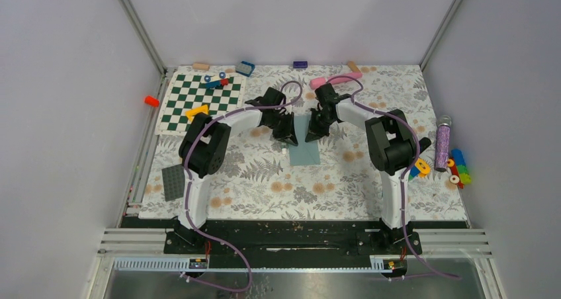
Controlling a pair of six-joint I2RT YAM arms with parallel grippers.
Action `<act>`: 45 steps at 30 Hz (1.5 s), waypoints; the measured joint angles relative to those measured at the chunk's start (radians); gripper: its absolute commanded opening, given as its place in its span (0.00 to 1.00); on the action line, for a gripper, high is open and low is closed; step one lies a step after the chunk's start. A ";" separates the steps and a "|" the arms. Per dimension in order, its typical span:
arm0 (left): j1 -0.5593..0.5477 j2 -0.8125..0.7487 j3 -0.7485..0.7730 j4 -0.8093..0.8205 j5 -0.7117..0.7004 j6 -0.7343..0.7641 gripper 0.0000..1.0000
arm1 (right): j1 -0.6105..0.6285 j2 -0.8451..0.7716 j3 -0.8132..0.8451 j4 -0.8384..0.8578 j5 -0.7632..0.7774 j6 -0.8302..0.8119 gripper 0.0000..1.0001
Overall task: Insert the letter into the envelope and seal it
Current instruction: Seal the envelope flap on the envelope.
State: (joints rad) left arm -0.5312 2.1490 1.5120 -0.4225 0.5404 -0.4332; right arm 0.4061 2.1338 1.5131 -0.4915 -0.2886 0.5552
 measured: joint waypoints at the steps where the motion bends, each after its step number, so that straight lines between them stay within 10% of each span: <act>1: 0.000 0.001 0.016 -0.008 0.009 0.001 0.00 | 0.000 0.000 0.000 0.000 0.000 -0.001 0.00; 22: -0.042 0.150 0.241 -0.130 0.003 0.021 0.00 | 0.000 -0.005 -0.005 0.003 0.000 -0.002 0.01; 32: -0.050 0.154 0.248 -0.138 -0.014 0.023 0.00 | -0.030 -0.086 -0.038 -0.013 -0.066 -0.084 0.39; 45: -0.050 0.159 0.255 -0.146 -0.014 0.022 0.00 | -0.131 -0.172 -0.171 -0.037 -0.150 -0.182 0.47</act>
State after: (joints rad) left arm -0.5812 2.3077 1.7672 -0.5690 0.5266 -0.4114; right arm 0.2752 1.9614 1.3422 -0.5289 -0.4389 0.3737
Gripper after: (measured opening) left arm 0.005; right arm 0.460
